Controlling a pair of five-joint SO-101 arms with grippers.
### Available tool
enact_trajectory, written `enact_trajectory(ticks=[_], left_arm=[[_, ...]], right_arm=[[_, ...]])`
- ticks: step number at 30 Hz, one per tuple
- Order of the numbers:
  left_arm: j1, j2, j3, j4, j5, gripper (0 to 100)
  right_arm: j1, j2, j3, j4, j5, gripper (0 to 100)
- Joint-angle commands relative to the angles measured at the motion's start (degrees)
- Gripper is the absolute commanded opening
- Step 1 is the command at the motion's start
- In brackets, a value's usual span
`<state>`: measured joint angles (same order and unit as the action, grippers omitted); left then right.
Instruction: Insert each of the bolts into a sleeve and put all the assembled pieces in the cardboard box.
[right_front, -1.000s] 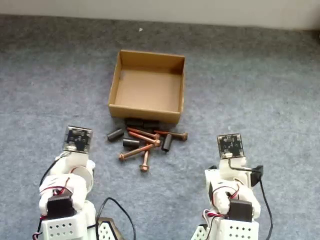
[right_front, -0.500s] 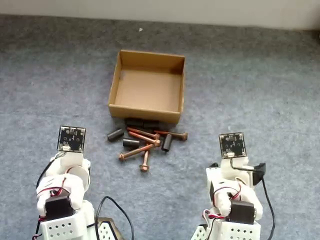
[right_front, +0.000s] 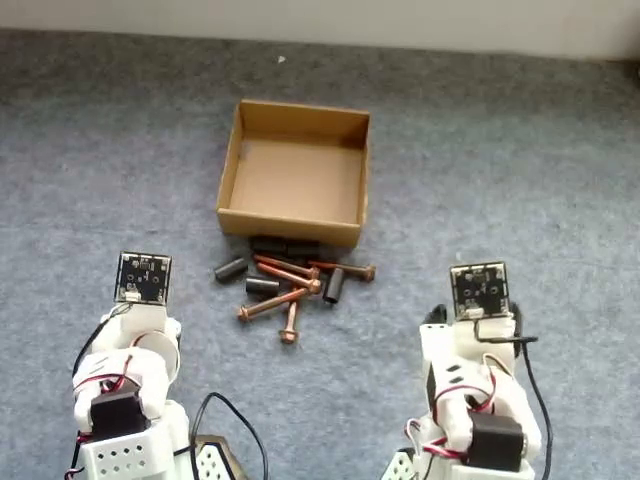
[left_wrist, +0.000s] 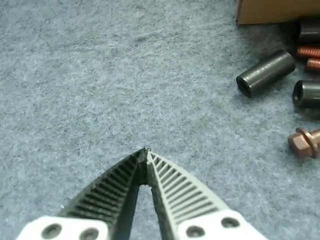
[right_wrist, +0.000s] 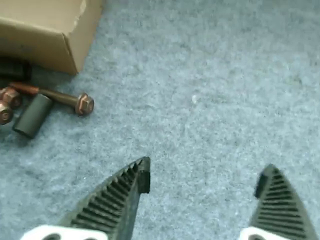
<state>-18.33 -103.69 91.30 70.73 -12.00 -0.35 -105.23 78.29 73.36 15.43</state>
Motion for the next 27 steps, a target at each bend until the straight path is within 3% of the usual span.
enact_trajectory(ticks=[1,6,12,16,22,27], left_arm=[[-1.01,-0.31,-2.33,-0.88,-0.26,1],[-1.10,-0.31,-2.77,-0.88,-0.26,1],[-1.10,-0.31,-2.86,-0.88,-0.35,1],[-3.03,-0.31,-2.86,-1.05,-0.35,1],[-5.23,-0.31,-2.77,-1.14,-0.35,1],[-5.32,-0.31,-2.59,-1.05,-0.35,1]], right_arm=[[-3.65,0.40,-5.93,1.19,0.70,24.2],[-7.87,11.74,-10.51,0.66,0.44,24.4],[-12.53,38.81,-28.00,2.51,0.35,24.2],[-19.56,53.49,-39.34,7.08,0.18,24.2],[-28.35,69.93,-48.92,8.22,-10.81,24.2],[-30.90,81.71,-52.09,3.65,-15.21,24.2]])
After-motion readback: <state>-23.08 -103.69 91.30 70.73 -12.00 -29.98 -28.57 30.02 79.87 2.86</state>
